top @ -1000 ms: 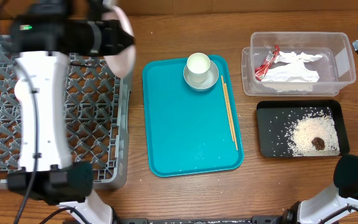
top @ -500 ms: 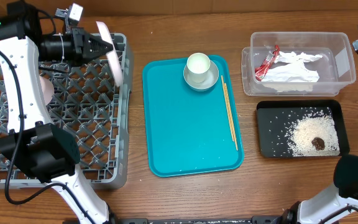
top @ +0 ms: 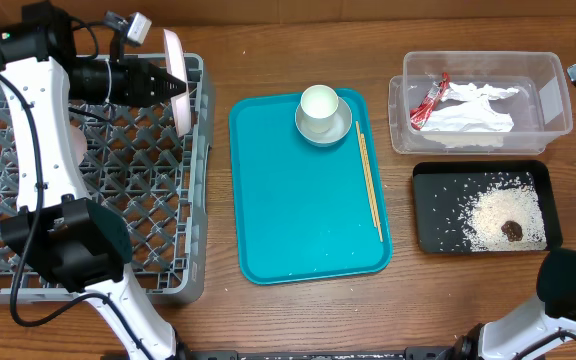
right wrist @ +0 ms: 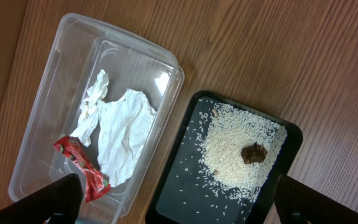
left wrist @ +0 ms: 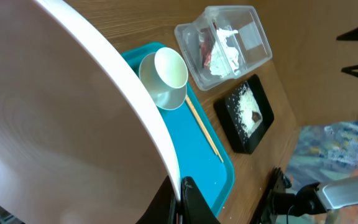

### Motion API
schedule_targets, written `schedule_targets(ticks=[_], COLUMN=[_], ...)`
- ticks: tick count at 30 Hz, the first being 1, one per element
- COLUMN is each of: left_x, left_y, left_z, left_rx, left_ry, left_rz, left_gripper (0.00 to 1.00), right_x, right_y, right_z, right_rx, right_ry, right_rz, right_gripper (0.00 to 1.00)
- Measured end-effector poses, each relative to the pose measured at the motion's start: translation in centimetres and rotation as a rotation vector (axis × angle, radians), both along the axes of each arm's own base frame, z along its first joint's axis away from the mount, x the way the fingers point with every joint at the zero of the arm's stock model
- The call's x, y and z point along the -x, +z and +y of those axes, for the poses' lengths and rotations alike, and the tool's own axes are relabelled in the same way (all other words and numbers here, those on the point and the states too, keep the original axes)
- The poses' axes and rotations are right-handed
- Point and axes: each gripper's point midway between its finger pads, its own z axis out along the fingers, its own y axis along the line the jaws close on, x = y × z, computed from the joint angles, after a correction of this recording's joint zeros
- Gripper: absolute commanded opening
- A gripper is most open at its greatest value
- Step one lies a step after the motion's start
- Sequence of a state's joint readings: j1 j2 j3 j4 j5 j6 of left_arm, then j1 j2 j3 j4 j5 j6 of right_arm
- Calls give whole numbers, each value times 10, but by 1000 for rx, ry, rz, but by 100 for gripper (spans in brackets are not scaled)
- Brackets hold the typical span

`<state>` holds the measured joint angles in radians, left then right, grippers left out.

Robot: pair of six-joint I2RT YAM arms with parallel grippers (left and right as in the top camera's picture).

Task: Sort waste into correct bins and load items into the dishwasher
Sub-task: 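Lower the plate into the rack beside the bowl and release, then reach the left gripper to the white cup on the saucer and grasp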

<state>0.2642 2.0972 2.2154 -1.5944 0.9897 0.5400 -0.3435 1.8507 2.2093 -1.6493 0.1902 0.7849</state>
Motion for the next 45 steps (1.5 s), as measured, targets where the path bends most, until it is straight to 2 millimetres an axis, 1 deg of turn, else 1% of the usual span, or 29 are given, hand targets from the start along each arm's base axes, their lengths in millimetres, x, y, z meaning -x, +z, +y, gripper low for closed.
schedule_targets(ticks=[3,6,12,13,14,15,16,17,19,22,23,25,27,28,30,32,33,34,36,38,39,40,41,42,43,44,45], left_x=[1,5,9,9,9,9,9,8,8,5,3,2,3,6,7,8,8,9,12,20,25,33,39,48,54,59,63], left_y=[-1,-14,-20,-20,-20,-21,-21,-21,-21,-22,-22,-22,-22,-19,-8,9,21,27,40,55,63,72,76,77,76,71,65], left_z=[-3,-4,-8,-7,-6,-5,-5,-3,2,16,21,31,42,46,51,54,53,51,40,16,-5,-31,-54,-85,-105,-128,-146], left_rx=[-1,9,37,36,35,32,29,28,26,25,27,37,48,51,46,28,13,6,-10,-27,-34,-39,-42,-56,-69,-107,-147], left_ry=[-21,-41,-59,-59,-60,-61,-62,-57,-44,0,21,72,128,154,180,198,204,205,195,148,105,45,-10,-89,-141,-195,-235], left_rz=[-18,6,12,9,6,3,0,1,2,13,17,50,104,133,142,123,99,87,62,29,8,-14,-25,-39,-44,-56,-64], left_gripper=[4,4,6,10,33,45,45,48,63,64,62,61,65,65,65,66,66,66,69,75,78,78,80,83,85,88,89], right_x=[0,0,0,0,0,0,0,0,0,0,0,0,0,0,0,0,0,0,0,0,0,0,0,0,0,0,0], right_y=[0,0,0,0,0,0,0,0,0,0,0,0,0,0,0,0,0,0,0,0,0,0,0,0,0,0,0], right_z=[0,0,0,0,0,0,0,0,0,0,0,0,0,0,0,0,0,0,0,0,0,0,0,0,0,0,0], right_rx=[-1,0,0,0,0,0,0,0,0,0,0,0,0,0,0,0,0,0,0,-1,0,-1,0,0,0,0,-1], right_ry=[0,-1,0,0,0,0,0,0,-1,0,0,0,0,0,0,0,-1,0,0,0,1,0,0,0,0,0,-1], right_rz=[0,0,0,0,0,0,0,0,0,0,0,0,0,0,0,0,0,0,0,0,0,1,0,0,0,0,0], right_gripper=[100,100,100,100,100,100,100,100,100,100,100,100,100,100,100,100,100,100,100,100,100,100,100,100,100,100,100])
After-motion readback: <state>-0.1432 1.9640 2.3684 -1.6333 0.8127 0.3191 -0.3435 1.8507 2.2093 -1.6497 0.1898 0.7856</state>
